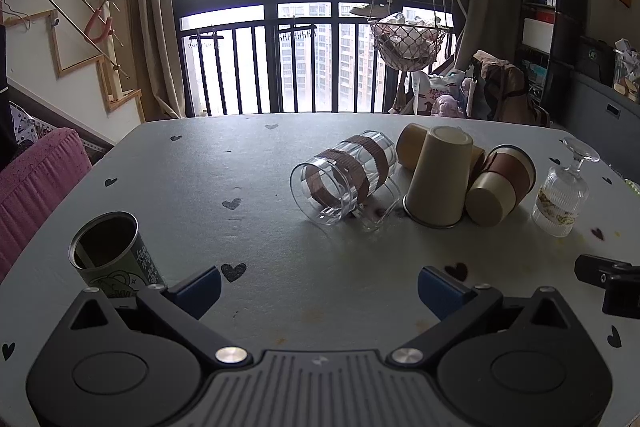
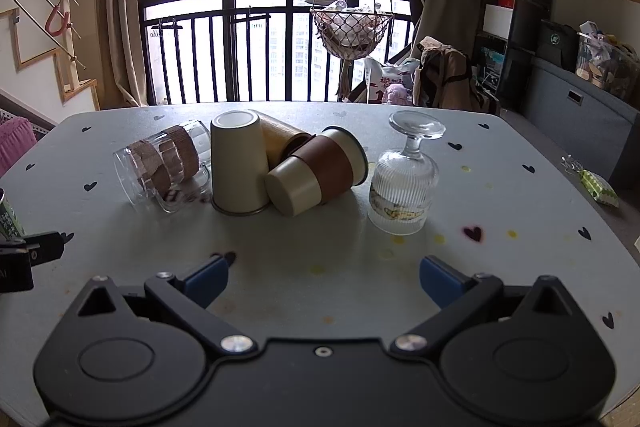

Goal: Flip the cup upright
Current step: 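Move the left gripper toward the glass pitcher lying on its side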

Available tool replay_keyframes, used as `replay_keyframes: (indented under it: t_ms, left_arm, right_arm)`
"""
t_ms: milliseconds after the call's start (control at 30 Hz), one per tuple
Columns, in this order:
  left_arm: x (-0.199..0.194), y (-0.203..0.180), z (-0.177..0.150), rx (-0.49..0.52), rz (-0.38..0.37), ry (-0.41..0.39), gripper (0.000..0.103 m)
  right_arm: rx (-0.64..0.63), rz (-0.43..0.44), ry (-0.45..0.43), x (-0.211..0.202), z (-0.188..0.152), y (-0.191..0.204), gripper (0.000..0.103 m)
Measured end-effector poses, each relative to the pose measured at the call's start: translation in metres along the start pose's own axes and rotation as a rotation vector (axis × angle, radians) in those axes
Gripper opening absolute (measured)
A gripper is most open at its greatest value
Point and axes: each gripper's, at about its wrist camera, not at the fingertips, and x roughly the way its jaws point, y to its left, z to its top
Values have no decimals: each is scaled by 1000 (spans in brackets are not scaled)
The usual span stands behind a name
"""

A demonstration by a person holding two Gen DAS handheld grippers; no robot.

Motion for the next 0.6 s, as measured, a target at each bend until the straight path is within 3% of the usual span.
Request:
replay_keyframes:
  t_ms: [600]
  left_arm:
    - [1,2,-1,2,3,6,103]
  right_arm:
    - [0,4,6,4,-1,0,103]
